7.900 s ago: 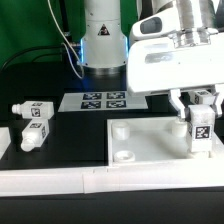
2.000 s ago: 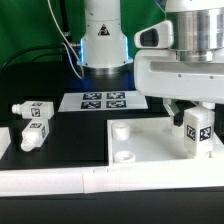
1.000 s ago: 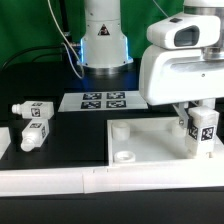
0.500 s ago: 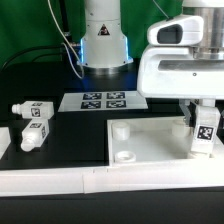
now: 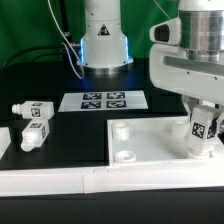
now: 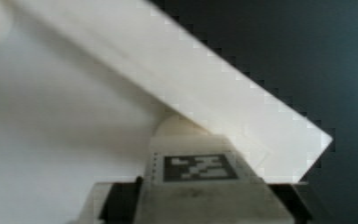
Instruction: Assemble one leg
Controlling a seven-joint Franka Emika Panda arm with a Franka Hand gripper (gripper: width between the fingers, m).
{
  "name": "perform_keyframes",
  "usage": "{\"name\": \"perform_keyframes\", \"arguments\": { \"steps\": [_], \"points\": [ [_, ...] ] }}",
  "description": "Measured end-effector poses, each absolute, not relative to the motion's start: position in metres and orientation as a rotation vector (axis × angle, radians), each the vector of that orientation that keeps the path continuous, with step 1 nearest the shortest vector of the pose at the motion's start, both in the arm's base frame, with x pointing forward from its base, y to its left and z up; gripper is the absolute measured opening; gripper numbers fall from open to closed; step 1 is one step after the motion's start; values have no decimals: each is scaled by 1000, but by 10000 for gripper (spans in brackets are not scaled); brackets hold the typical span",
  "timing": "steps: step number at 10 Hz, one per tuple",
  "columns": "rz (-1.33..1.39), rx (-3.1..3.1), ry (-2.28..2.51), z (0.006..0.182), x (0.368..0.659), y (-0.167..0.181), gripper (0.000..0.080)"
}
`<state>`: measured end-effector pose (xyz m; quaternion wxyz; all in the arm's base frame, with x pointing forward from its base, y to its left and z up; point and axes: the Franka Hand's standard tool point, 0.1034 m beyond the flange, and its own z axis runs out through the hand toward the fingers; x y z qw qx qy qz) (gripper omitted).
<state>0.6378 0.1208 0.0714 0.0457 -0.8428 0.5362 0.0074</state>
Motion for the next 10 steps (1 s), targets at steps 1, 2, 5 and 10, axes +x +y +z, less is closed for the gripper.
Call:
{"name": "perform_keyframes", "arguments": {
  "steps": [1,2,5,10],
  "points": [
    [44,-2486,1734,71,639,119,287],
    [48,-2462,1770,71,638,121,287],
    [44,-2499,1717,71,638,121,530],
    [-42,-2938,800,73,636,114,647]
  ]
}}
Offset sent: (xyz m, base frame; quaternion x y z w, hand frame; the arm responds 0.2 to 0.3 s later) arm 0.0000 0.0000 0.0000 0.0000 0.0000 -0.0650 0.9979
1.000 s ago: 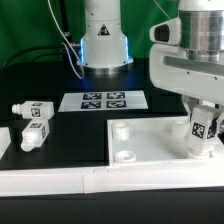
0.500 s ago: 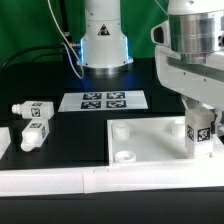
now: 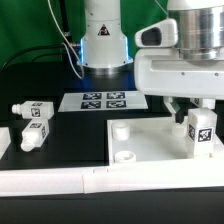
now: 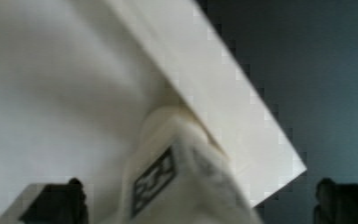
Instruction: Assemble one leg
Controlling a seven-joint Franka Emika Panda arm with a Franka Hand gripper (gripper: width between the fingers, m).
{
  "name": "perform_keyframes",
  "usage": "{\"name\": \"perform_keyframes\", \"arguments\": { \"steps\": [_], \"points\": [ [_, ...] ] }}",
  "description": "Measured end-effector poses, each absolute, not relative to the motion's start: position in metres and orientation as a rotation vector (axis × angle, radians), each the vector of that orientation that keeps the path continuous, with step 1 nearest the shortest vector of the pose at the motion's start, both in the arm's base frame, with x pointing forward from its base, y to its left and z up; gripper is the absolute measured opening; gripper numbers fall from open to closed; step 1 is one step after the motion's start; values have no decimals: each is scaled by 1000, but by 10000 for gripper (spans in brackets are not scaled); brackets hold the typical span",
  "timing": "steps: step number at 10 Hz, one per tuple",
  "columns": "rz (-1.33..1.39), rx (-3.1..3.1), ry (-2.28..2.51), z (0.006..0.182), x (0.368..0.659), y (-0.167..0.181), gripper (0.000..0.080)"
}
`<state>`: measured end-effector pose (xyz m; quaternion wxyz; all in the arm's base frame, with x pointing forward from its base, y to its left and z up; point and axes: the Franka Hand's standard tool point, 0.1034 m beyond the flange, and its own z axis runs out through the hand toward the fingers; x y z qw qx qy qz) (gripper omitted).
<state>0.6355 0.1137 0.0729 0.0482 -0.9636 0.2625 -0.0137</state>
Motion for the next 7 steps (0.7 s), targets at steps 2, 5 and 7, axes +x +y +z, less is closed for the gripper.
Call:
{"name": "perform_keyframes", "arguments": {
  "steps": [2,5,7],
  "points": [
    [-58,-3014,498,73,636,112,649],
    [-73,-3077,177,70,637,110,649],
    [-69,-3068,270,70,637,110,555]
  ]
}}
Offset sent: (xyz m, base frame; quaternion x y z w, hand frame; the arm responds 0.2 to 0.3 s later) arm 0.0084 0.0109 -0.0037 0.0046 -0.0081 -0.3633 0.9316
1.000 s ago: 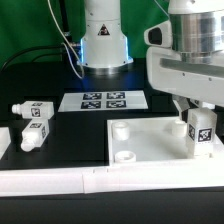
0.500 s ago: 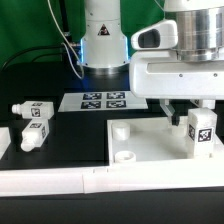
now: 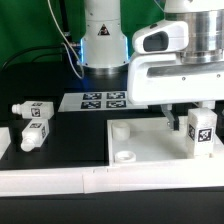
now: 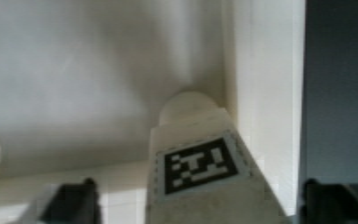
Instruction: Assemble one leg
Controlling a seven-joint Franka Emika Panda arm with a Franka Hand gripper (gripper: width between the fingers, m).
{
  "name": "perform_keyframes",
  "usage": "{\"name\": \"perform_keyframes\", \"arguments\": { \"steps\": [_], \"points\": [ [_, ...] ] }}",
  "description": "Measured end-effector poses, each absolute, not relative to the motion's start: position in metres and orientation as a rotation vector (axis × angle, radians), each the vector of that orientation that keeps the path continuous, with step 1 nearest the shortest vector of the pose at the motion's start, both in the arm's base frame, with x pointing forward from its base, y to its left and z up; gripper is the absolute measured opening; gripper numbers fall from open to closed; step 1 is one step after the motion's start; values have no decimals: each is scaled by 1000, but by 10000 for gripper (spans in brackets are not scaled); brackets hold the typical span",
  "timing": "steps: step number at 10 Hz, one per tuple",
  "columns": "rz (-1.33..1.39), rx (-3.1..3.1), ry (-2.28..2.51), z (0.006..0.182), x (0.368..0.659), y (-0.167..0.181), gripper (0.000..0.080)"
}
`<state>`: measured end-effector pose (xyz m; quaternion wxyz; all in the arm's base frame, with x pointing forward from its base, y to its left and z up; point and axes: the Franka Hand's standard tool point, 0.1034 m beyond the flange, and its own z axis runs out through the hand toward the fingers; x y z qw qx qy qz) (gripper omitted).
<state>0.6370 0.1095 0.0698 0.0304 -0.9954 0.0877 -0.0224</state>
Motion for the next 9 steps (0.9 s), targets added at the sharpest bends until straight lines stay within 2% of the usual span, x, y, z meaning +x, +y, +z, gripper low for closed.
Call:
{"name": "perform_keyframes", "arguments": {
  "steps": [1,2,5,9],
  "points": [
    [-64,-3051,406,69,637,110,380],
    [-61,-3036,500,69,637,110,284],
    [-62,-2943,900,69,637,112,284],
    [20,-2372,1882,70,639,116,284]
  ]
}}
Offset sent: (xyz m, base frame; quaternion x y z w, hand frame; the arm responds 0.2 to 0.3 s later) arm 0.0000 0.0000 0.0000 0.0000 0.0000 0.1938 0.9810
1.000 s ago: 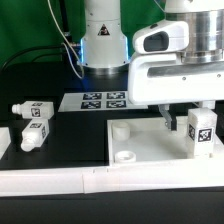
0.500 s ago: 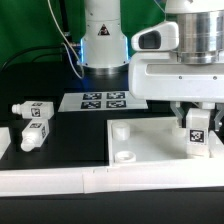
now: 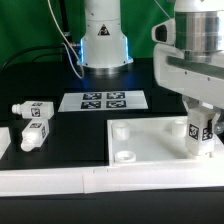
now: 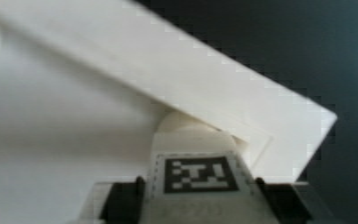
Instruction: Assemble one leg
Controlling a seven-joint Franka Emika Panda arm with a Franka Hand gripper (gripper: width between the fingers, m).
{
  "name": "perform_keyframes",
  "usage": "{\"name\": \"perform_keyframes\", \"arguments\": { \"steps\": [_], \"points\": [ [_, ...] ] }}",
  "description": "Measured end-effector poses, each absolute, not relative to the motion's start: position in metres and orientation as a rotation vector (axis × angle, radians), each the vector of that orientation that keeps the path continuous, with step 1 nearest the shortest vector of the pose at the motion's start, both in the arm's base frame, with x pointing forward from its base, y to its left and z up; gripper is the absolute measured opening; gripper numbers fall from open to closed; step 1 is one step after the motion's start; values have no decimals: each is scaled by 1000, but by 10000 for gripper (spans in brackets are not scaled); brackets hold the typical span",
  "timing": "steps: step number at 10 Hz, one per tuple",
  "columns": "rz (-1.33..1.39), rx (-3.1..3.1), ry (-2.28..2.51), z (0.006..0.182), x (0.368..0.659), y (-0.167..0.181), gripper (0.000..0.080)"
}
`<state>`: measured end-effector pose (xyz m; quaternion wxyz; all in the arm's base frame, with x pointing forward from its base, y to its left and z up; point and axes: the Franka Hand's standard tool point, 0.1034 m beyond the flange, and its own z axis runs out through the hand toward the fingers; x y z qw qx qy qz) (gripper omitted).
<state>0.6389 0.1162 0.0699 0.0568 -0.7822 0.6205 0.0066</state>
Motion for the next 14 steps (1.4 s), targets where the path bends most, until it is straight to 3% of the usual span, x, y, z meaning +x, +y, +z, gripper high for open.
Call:
{"name": "perform_keyframes", "arguments": {
  "steps": [3,6,11,14],
  "points": [
    [45,-2166,2082,69,639,116,285],
    [0,-2508,1684,69,638,119,610],
    [13,-2874,990,68,634,118,649],
    [-31,-3058,322,69,636,110,649]
  ]
}}
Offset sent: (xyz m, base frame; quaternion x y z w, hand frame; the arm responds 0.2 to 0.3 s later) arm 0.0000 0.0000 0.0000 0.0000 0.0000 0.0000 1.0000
